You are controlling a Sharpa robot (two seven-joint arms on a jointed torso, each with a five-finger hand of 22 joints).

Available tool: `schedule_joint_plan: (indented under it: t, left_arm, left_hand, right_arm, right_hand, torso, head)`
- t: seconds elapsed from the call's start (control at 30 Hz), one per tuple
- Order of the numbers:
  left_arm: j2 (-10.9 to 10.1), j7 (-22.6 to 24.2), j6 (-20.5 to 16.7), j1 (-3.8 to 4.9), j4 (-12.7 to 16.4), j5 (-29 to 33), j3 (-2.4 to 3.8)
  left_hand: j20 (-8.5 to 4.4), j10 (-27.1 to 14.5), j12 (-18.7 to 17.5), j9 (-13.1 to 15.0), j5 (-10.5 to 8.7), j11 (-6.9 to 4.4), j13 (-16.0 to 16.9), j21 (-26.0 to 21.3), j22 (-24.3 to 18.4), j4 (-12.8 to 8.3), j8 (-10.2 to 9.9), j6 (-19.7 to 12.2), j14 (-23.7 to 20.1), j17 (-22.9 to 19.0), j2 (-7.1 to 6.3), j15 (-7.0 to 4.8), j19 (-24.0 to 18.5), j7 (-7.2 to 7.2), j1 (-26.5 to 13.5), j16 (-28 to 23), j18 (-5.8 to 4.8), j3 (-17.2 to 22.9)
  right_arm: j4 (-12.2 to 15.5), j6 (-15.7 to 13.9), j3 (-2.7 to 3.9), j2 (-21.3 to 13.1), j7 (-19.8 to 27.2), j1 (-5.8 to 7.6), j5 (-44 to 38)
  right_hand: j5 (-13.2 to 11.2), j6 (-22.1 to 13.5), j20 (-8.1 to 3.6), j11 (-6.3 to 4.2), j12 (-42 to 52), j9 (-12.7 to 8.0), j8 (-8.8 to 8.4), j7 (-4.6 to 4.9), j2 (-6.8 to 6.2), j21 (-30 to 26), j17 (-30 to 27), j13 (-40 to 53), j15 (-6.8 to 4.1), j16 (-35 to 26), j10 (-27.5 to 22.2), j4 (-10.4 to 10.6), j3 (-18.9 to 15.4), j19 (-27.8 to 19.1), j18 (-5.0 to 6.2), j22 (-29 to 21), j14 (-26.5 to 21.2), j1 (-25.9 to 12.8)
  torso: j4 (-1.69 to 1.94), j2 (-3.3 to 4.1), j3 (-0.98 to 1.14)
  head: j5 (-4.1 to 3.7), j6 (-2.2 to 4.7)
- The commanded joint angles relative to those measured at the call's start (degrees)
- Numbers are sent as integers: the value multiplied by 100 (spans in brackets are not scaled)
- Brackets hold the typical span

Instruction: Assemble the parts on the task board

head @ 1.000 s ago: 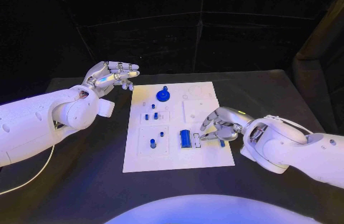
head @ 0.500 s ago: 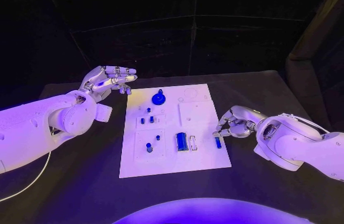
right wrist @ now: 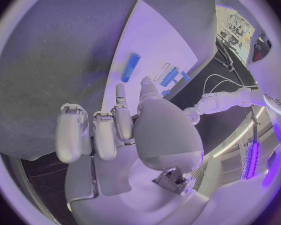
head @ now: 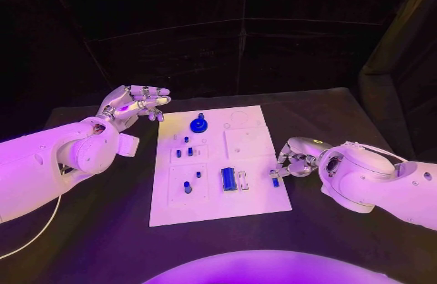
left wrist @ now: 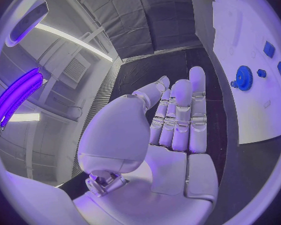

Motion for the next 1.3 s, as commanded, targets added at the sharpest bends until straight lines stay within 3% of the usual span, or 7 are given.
schedule_joint_plan:
  t: [0.03, 0.3, 0.6, 0.83, 1.07, 1.13, 1.3]
  left_arm:
    - [1, 54, 51, 5, 5, 16, 2]
    - [-4, 43, 52, 2, -12, 16, -2]
    - [-7, 36, 58, 1, -19, 16, -4]
    - [-11, 37, 62, 0, -15, 16, -5]
    - [-20, 34, 67, -1, -12, 16, -5]
    - [-24, 31, 69, -1, -10, 16, -5]
    - [-33, 26, 75, -2, -3, 16, -6]
  left_hand:
    - [0, -37, 38, -7, 13, -12, -6, -32, -9, -1, 20, -37, -48, -6, 11, 3, -59, -6, 64, -1, 76, -32]
    - [0, -37, 38, -7, 13, -12, -6, -32, -9, -1, 20, -37, -48, -6, 11, 3, -59, -6, 64, -1, 76, -32]
    - [0, -37, 38, -7, 13, -12, -6, -32, -9, -1, 20, -37, -48, -6, 11, 3, -59, -6, 64, -1, 76, -32]
    - [0, -37, 38, -7, 13, -12, -6, -32, -9, -1, 20, -37, -48, -6, 11, 3, -59, -6, 64, -1, 76, -32]
    - [1, -43, 48, -6, 13, -10, -6, -33, -8, -4, 25, -39, -55, -11, 15, 5, -64, -5, 66, 2, 76, -39]
    - [1, -43, 48, -6, 13, -10, -6, -33, -8, -4, 25, -39, -55, -11, 15, 5, -64, -5, 66, 2, 76, -39]
    - [1, -43, 48, -6, 13, -10, -6, -33, -8, -4, 25, -39, -55, -11, 15, 5, -64, -5, 66, 2, 76, -39]
  right_arm:
    - [-3, 339, 0, 37, -269, 0, -402]
    - [10, 541, -2, 125, -275, -30, -466]
    - [-61, 821, -3, 242, -302, -58, -622]
    - [-162, 881, -4, 384, -369, -91, -961]
    - [-237, 800, -4, 521, -448, -110, -1171]
    - [-244, 791, -4, 543, -464, -112, -1189]
    - [-216, 697, -4, 554, -491, -115, -963]
  right_hand:
    - [-26, 51, -49, -37, -8, 24, 27, 6, -32, -26, 681, 378, -49, -35, -2, 11, -45, 70, 5, 29, 427, -22]
    - [-23, 118, -69, -66, 10, 113, 75, -28, -38, -23, 688, 396, -72, -34, 11, 32, -68, 75, 3, 39, 429, 31]
    - [171, 80, -96, -82, -7, 277, 81, -37, 11, -24, 706, 402, -92, -31, 11, -155, -27, 80, -1, 50, 433, 413]
    - [-116, 29, -105, -85, -48, 376, 36, -34, 207, -30, 710, 393, -98, -34, -5, -412, 180, 80, -2, 52, 433, 840]
    - [-318, -42, -100, -76, -84, 411, -52, -19, 432, -39, 710, 382, -90, -39, -21, -475, 404, 78, -1, 44, 433, 950]
    - [-176, -98, -94, -59, -103, 400, -112, 3, 439, -45, 702, 375, -79, -45, -34, -492, 475, 75, 0, 37, 431, 969]
    - [501, -167, -60, -17, -144, 332, -276, 57, 323, -58, 699, 365, -44, -52, -62, -466, 664, 69, 3, 22, 430, 905]
  torso:
    - [2, 1, -1]
    - [5, 0, -6]
    - [4, -1, -6]
    - [9, -2, -4]
    - [11, -4, -7]
    - [13, -5, -8]
    - [0, -3, -7]
  head:
    - [-4, -11]
    - [4, -26]
    - [7, -39]
    - [14, -52]
    - [33, -60]
    - [33, -59]
    - [49, -58]
